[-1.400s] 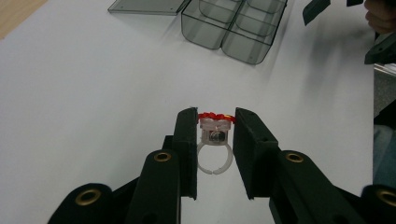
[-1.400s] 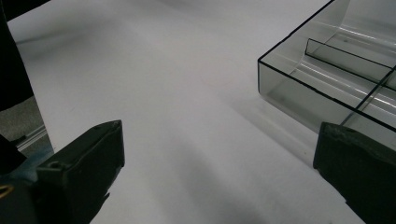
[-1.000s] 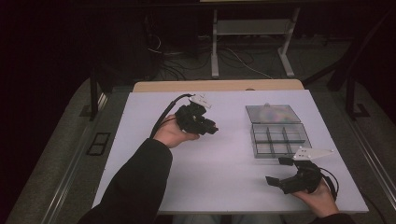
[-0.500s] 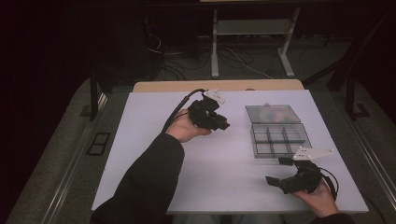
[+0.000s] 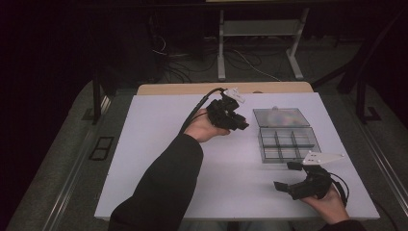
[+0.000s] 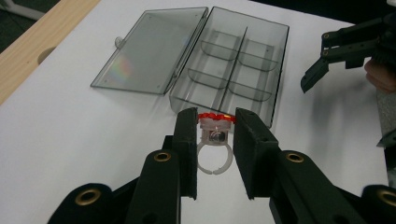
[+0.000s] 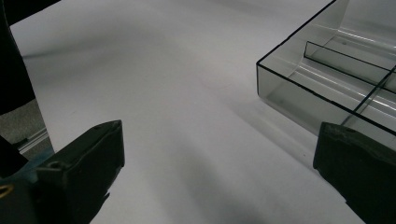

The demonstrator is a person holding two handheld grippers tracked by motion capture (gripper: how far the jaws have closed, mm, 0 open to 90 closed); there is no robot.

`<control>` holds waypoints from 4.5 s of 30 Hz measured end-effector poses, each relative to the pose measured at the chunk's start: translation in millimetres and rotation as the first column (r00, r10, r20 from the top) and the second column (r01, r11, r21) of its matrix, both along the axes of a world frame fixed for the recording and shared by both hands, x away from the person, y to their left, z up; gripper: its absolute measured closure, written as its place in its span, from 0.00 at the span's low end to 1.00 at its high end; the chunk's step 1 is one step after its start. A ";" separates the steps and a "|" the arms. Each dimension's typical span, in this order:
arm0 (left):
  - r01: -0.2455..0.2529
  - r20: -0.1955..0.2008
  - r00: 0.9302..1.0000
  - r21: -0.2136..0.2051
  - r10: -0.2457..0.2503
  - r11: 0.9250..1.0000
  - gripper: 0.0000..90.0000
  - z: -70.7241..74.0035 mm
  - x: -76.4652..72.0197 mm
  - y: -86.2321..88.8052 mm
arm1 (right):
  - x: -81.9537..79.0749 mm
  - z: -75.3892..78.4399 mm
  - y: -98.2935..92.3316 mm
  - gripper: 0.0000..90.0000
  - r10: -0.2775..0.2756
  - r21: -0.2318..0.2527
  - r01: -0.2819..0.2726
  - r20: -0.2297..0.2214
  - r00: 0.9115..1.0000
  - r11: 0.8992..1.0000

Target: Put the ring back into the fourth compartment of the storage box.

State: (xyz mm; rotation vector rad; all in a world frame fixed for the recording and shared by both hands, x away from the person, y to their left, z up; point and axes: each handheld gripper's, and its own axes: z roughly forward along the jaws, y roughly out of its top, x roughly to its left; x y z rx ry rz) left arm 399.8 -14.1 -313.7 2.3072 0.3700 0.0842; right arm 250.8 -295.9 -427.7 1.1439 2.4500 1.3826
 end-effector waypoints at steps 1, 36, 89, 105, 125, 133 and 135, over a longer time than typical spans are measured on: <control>0.005 0.000 1.000 0.002 -0.005 1.000 0.77 -0.9 0.4 -4.4 | 0.0 0.0 0.1 0.02 0.000 0.001 0.000 0.000 1.000 1.000; -0.003 -0.002 1.000 -0.101 0.003 0.995 0.77 -37.0 12.1 -66.2 | 0.8 0.3 0.3 0.02 0.012 0.006 -0.012 -0.001 1.000 1.000; -0.100 -0.144 0.986 -0.143 0.079 0.985 0.75 -119.0 31.8 -94.3 | 3.3 2.3 -1.9 0.02 0.014 0.011 -0.014 0.000 1.000 1.000; -0.073 -0.125 0.991 -0.155 0.054 0.985 0.50 -89.9 23.7 -83.0 | 3.5 2.2 -2.4 0.02 0.011 0.011 -0.011 0.008 1.000 1.000; -0.106 -0.113 0.990 -0.150 0.089 0.983 0.00 -43.3 -0.1 -41.5 | 3.0 2.8 -2.9 0.02 0.001 0.015 -0.001 0.006 1.000 1.000; -0.109 -0.089 0.991 -0.151 0.096 0.983 0.00 -33.5 -14.9 -21.2 | 3.0 2.7 -2.9 0.02 0.002 0.011 -0.002 0.006 1.000 1.000; -0.107 -0.078 0.992 -0.148 0.096 0.983 0.00 -32.1 -18.2 -14.8 | 3.0 2.7 -2.8 0.02 0.001 0.010 -0.001 0.006 1.000 1.000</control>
